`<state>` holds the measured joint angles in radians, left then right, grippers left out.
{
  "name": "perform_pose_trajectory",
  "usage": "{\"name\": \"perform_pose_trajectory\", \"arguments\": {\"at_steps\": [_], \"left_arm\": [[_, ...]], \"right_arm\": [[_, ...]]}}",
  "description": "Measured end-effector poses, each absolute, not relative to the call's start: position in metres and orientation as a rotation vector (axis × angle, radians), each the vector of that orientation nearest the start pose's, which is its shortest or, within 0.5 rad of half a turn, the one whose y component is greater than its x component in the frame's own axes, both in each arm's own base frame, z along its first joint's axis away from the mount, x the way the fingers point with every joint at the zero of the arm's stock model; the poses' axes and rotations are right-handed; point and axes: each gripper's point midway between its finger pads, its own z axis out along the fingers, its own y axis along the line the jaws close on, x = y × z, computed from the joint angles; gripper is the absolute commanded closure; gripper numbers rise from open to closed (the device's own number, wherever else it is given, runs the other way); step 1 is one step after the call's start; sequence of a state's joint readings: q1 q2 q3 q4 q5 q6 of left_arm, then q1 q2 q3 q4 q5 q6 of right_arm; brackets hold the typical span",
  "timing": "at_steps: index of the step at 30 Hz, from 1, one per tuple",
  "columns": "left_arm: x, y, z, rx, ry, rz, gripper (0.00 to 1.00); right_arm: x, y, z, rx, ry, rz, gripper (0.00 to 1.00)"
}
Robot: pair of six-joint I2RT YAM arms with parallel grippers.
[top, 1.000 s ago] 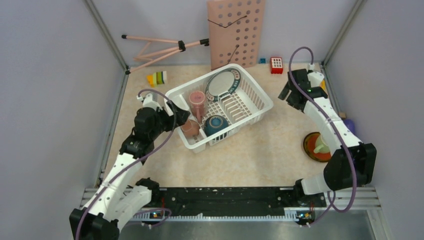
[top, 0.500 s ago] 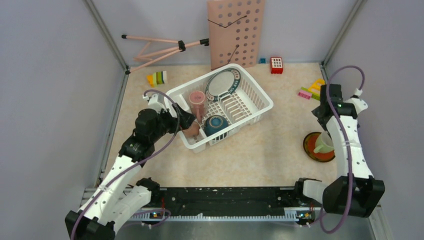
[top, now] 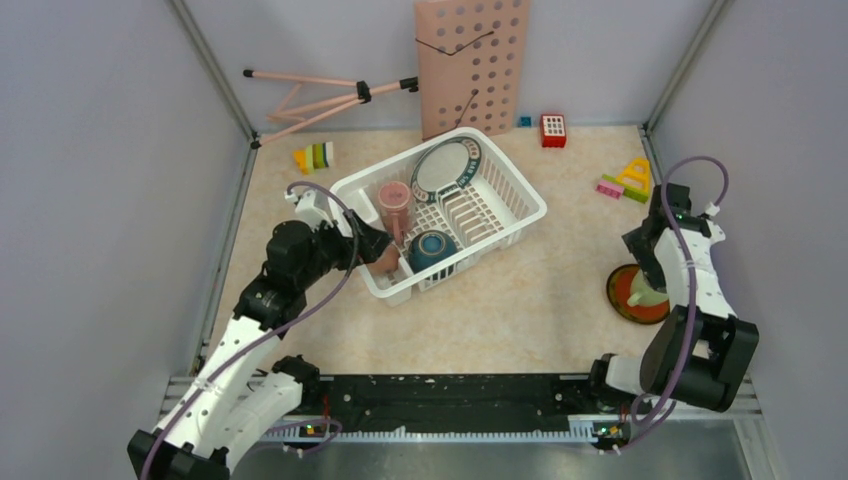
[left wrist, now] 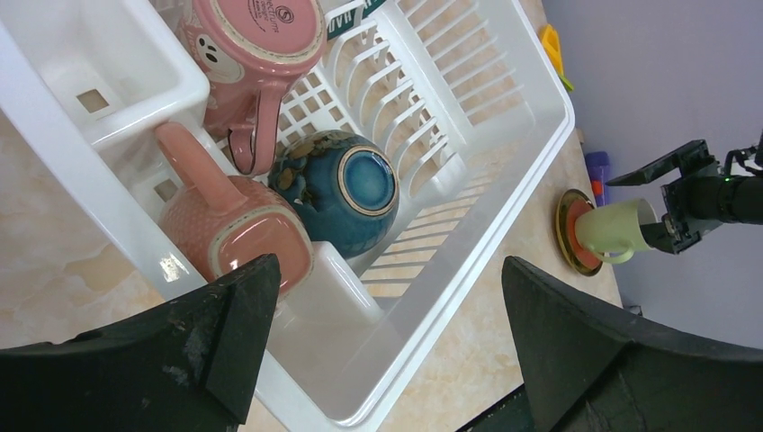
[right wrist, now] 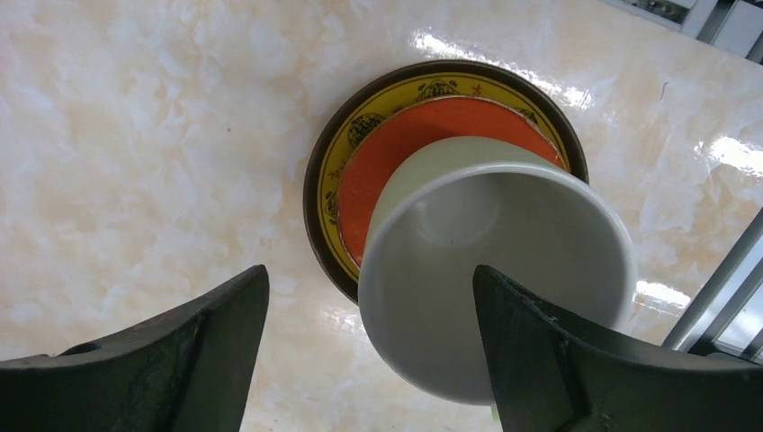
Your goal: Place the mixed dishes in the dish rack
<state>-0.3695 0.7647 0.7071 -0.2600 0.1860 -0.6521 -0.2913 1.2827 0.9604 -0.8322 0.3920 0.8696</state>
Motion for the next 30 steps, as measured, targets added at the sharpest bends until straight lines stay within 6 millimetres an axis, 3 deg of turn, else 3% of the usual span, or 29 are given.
{"name": "perform_pose_trajectory", "arguments": {"at_steps": [6,8,11,23,26,30], "left_arm": [[0.255,-0.158,0.239,-0.153,1.956,-0.853,0.02],[0.255,-0.156,0.239,-0.160,1.956,-0.843,0.02],[0.255,-0.155,0.237,-0.166,1.963,-0.834,0.02],[0.255,-0.152,0.230,-0.184,1.985,-0.809,0.02],[0.256,-0.152,0.228,-0.186,1.996,-0.805,0.02],[0.258,-0.154,0.232,-0.183,1.998,-0.808,0.02]], "right_arm": [[0.256,-0.113,0.096,1.566,2.126,-0.330,0.44],[0.256,-0.114,0.094,1.579,2.118,-0.328,0.60],[0.252,-0.115,0.091,1.600,2.114,-0.335,0.98],[0.248,-0.113,0.102,1.623,2.100,-0.297,1.00],[0.258,-0.105,0.123,1.591,2.078,-0.202,1.00],[0.283,-0.085,0.167,1.449,2.035,-0.042,1.00]]}}
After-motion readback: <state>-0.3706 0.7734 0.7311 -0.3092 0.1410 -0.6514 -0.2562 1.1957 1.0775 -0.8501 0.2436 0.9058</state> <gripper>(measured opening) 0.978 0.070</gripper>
